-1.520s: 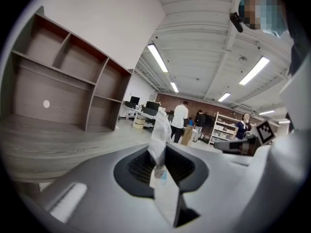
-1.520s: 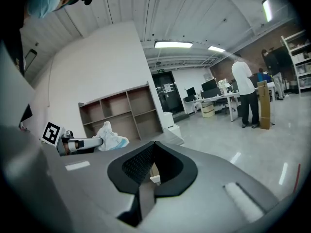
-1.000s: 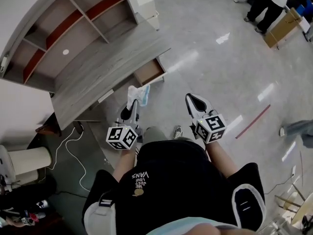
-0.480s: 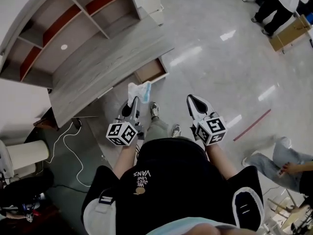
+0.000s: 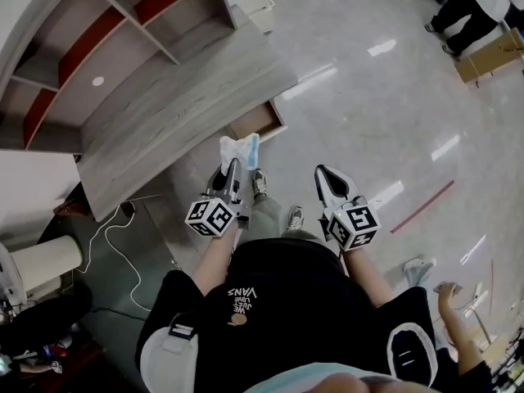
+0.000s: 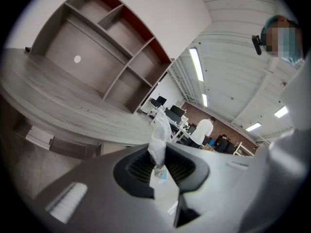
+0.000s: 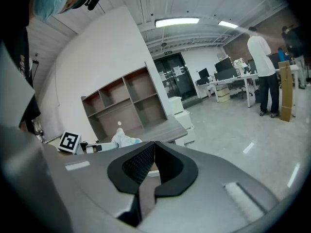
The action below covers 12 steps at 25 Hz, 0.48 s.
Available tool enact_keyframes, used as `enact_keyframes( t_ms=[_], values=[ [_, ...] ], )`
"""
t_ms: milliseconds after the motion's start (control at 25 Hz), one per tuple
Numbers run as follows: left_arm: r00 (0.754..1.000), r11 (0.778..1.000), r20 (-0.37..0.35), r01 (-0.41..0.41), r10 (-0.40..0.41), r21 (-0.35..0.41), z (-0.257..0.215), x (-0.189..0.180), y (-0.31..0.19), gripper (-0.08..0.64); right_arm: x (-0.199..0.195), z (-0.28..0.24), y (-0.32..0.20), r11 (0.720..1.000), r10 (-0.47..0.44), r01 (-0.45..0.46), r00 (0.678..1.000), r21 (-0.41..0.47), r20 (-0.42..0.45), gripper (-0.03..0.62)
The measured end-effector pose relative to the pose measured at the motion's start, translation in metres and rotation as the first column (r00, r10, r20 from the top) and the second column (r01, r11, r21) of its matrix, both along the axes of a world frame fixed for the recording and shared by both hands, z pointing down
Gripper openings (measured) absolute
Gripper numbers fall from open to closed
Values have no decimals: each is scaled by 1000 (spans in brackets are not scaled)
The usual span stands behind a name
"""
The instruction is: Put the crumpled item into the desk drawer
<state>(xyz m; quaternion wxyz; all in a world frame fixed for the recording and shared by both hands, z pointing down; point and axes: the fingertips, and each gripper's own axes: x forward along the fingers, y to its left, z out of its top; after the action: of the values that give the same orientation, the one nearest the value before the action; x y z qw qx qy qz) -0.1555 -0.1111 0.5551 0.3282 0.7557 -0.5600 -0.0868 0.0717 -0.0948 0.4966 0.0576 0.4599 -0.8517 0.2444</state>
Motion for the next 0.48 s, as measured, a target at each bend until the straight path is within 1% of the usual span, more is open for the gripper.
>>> enact_keyframes(
  t_ms=[200, 480],
  values=[
    [998, 998, -60, 22, -26, -55, 30, -5, -14, 102, -9, 16, -6, 999, 3, -3, 1000, -40, -9, 3],
    [987, 987, -140, 63, -84, -151, 77, -8, -34, 103, -14, 36, -10, 996, 13, -15, 1000, -89, -20, 3]
  ],
)
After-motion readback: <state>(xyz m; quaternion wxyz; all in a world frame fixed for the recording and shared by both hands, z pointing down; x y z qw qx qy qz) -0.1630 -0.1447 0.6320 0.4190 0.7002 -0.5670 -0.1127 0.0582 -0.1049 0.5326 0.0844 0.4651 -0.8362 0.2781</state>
